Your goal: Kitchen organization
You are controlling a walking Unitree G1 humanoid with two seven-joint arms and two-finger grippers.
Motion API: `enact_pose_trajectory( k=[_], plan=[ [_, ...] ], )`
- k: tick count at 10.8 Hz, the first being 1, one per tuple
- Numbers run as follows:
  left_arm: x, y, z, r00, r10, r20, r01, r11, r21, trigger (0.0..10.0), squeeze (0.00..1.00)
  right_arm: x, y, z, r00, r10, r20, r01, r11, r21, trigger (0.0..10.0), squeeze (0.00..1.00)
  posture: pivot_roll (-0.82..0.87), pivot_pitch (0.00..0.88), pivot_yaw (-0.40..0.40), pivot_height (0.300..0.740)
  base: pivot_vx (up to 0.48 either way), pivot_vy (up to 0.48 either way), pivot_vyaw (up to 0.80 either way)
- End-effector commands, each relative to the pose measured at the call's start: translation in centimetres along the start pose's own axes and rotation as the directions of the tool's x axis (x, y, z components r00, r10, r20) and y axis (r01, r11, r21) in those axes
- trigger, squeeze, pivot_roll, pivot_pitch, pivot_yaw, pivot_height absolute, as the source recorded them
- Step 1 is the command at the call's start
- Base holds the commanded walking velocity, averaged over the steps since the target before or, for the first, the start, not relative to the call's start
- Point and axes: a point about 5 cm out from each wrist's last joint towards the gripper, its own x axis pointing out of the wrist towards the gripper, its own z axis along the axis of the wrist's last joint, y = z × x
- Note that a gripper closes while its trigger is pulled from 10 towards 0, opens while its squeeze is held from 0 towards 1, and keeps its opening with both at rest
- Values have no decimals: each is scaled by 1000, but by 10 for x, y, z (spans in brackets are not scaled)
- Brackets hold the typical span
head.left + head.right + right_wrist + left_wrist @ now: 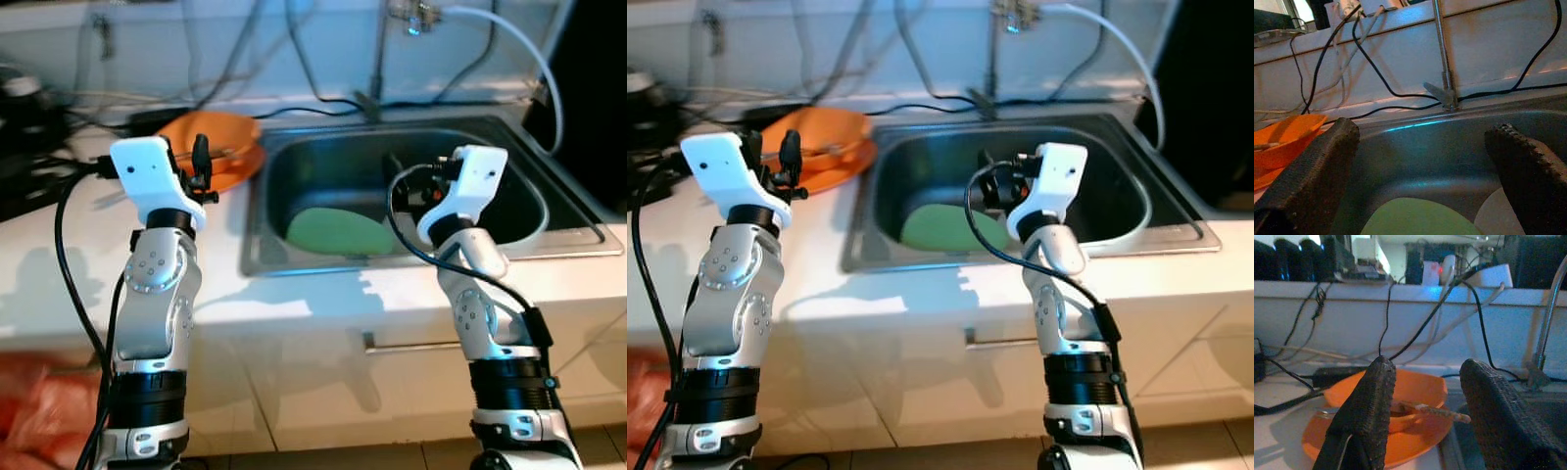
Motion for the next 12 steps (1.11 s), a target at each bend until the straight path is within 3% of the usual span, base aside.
enact_pose_trajectory(
  k=[1, 3, 4, 5, 11, 12],
  plan=[
    [2, 4, 6, 1000, 23, 9, -23, 1000, 1, 10000, 0, 1, 10, 7, 999, 51, 15, -51, 998, 41, 10000, 0, 110, 0, 85, 740, 307, 0, 0],
    [1, 1, 7, 1000, 18, 3, -18, 1000, 1, 10000, 0, 0, 15, 14, 998, 47, 48, -47, 999, 1, 10000, 0, 99, 0, 87, 740, 306, 0, 0],
    [1, -1, 6, 1000, 14, -1, -14, 1000, -3, 10000, 0, -3, 18, 11, 999, 48, 15, -48, 999, -15, 10000, 0, 97, 0, 87, 740, 304, 0, 0],
    [1, -2, 5, 1000, 17, -6, -17, 1000, -5, 10000, 0, -8, 18, 5, 997, 76, 0, -76, 996, 51, 10000, 0, 96, 0, 82, 740, 292, 0, 0],
    [-1, 3, 2, 999, 37, -31, -37, 999, 4, 10000, 0, -12, 21, 2, 994, 112, -4, -112, 993, 21, 10000, 0, 104, 0, 84, 740, 321, 80, 0],
    [-1, 3, 2, 999, 36, -32, -36, 999, 4, 10000, 0, -12, 23, 2, 992, 125, -5, -125, 992, 6, 10000, 0, 104, 0, 85, 740, 375, 240, 800]
  ],
)
